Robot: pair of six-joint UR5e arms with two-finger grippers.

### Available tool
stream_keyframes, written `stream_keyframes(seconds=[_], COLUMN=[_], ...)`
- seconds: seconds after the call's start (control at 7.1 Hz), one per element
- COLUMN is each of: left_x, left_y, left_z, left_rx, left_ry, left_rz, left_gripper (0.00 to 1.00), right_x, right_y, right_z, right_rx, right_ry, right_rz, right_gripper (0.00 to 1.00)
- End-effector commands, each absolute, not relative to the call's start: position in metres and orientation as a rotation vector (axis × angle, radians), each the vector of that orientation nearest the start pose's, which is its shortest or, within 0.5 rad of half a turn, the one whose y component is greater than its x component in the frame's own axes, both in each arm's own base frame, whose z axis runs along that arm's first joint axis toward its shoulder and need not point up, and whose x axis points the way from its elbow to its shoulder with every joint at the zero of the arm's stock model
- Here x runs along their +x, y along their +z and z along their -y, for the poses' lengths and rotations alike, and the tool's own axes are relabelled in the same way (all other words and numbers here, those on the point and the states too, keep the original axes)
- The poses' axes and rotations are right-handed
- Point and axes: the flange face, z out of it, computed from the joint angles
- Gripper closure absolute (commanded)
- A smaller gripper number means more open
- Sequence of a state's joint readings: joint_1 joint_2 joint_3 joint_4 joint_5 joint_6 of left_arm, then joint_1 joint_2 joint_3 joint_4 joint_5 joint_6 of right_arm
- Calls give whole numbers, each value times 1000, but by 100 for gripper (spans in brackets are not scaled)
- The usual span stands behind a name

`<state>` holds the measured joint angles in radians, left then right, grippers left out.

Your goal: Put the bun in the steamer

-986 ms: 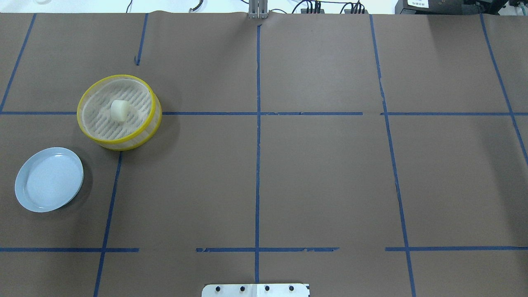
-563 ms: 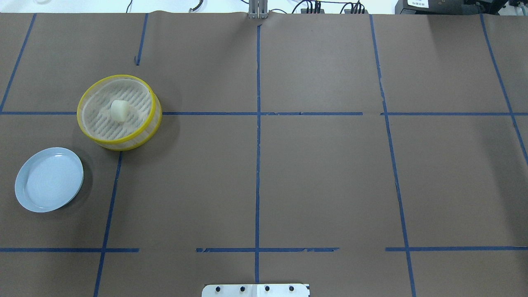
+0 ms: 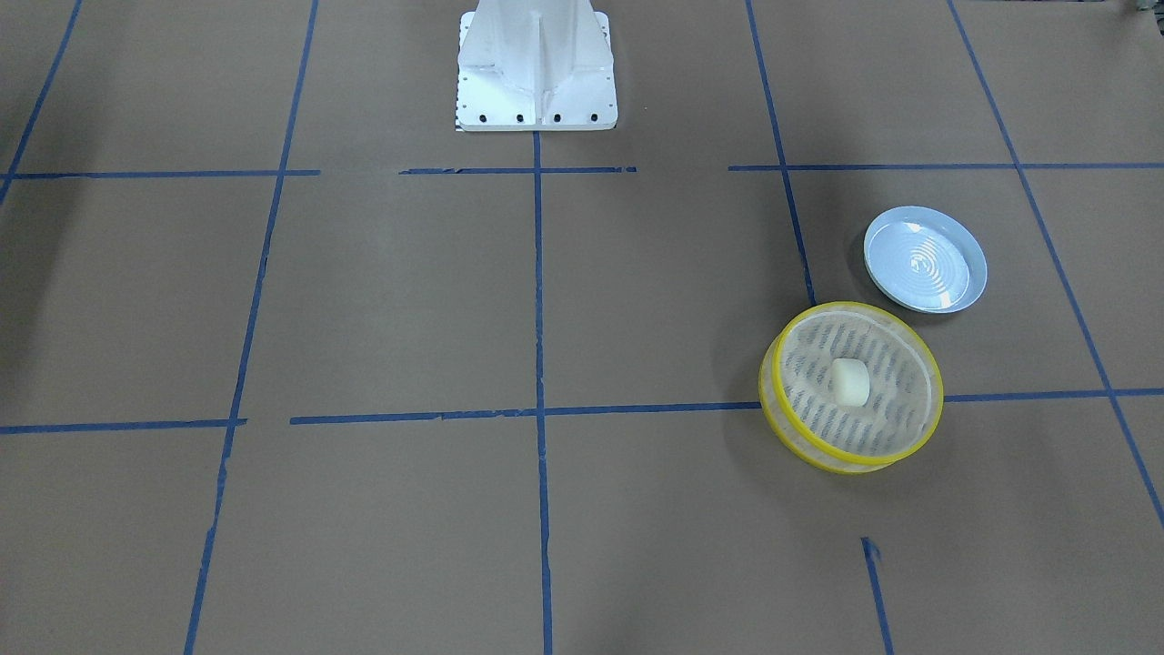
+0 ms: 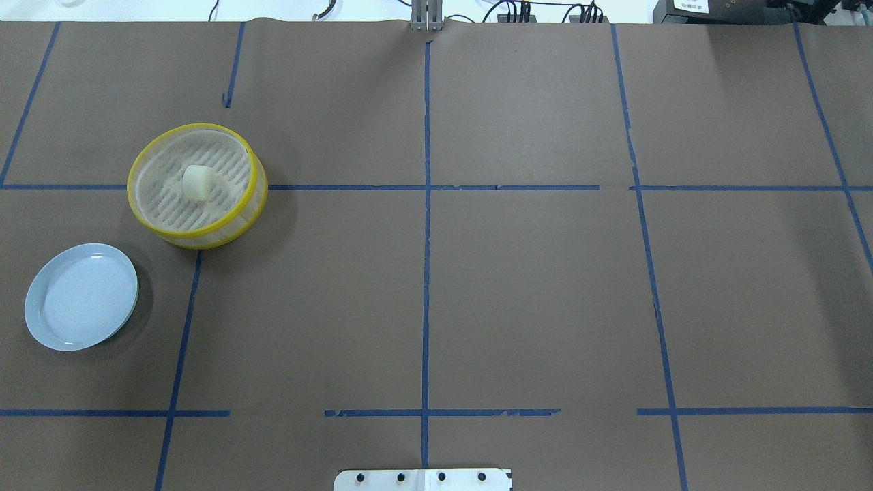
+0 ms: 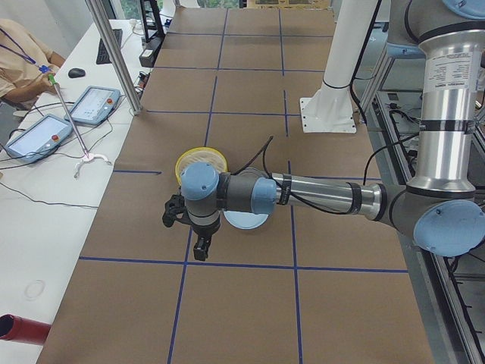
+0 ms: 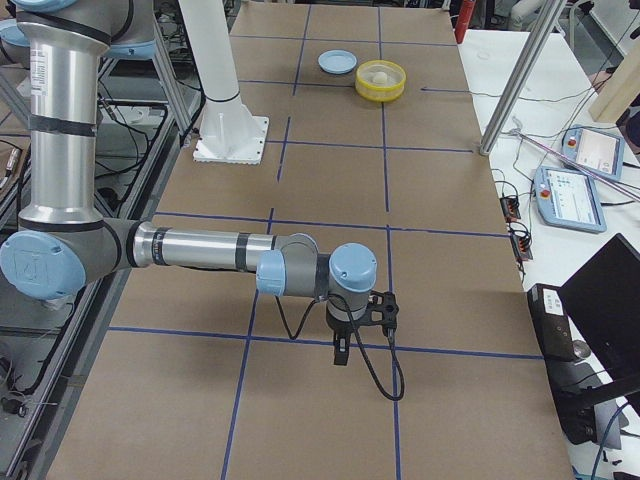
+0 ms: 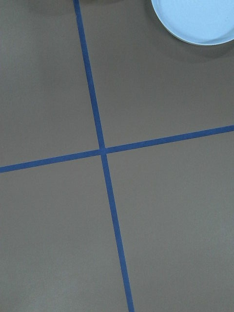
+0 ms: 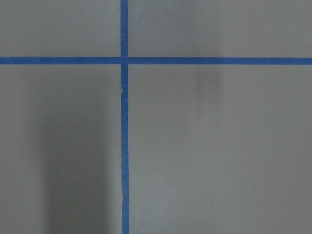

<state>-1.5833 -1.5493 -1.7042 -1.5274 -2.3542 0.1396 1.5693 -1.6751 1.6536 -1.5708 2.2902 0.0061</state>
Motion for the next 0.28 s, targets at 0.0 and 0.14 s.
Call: stream_keyframes(seconds=[0.0,0.14], left_x=[-69,-69], left_y=[606,609], left_z=[484,484], left_rx=[127,123], left_ry=[147,146], left_rz=[-774,-774], left_gripper=[0,0], right_x=[67,67], right_y=[671,671], right_z=[446,446], right_rx=[-23,-23], right_ry=[12,12], right_rz=[719,719], right_gripper=[0,0])
